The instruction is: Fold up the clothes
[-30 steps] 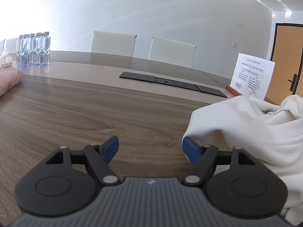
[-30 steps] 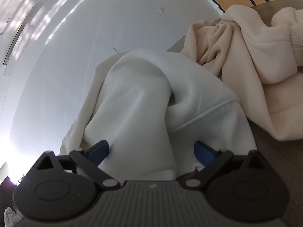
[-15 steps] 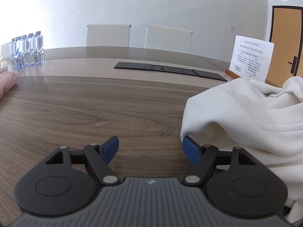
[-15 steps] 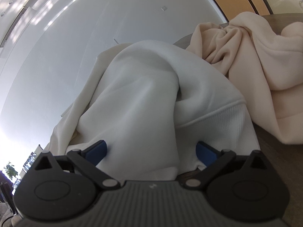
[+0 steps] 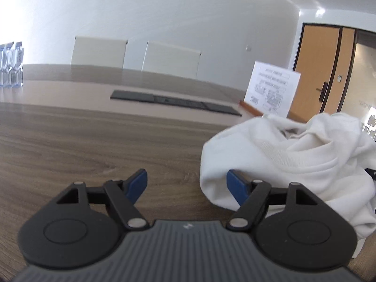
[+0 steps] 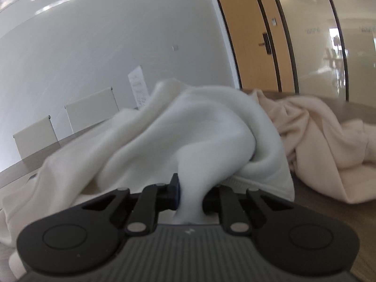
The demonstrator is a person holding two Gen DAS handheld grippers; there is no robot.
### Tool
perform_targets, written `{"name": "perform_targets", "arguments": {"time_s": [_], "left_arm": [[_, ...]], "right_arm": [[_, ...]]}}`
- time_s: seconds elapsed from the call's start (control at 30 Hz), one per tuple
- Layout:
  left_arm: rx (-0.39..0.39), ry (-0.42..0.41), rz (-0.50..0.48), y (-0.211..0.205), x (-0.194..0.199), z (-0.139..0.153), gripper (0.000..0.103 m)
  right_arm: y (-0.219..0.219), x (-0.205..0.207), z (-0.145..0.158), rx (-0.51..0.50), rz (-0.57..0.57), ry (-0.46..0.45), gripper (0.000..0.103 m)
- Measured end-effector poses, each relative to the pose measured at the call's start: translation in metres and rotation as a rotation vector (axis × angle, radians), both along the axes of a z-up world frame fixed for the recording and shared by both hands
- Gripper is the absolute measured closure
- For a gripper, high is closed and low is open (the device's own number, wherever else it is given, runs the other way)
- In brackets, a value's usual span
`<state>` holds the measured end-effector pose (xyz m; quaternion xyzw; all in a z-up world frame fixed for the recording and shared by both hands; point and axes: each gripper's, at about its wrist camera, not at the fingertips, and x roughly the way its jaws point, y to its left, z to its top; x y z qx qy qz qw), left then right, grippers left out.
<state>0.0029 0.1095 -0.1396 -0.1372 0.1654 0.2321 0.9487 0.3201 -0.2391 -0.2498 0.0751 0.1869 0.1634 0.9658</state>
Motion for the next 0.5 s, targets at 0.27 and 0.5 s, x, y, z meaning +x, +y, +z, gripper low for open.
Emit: {"name": "perform_targets", "arguments": {"time_s": [0.27, 0.5], "left_arm": [[-0.031, -0.128, 0.161, 0.044, -0.029, -0.002, 0.03], [0.024, -0.145, 0.124, 0.031, -0.025, 0.001, 0.03]], "right_arm": [[0.148, -0.083, 0.044, -0.108, 0.35, -0.288, 0.092], [0.18, -0.116, -0.018, -0.208, 0.697, -0.314, 0.092]]}}
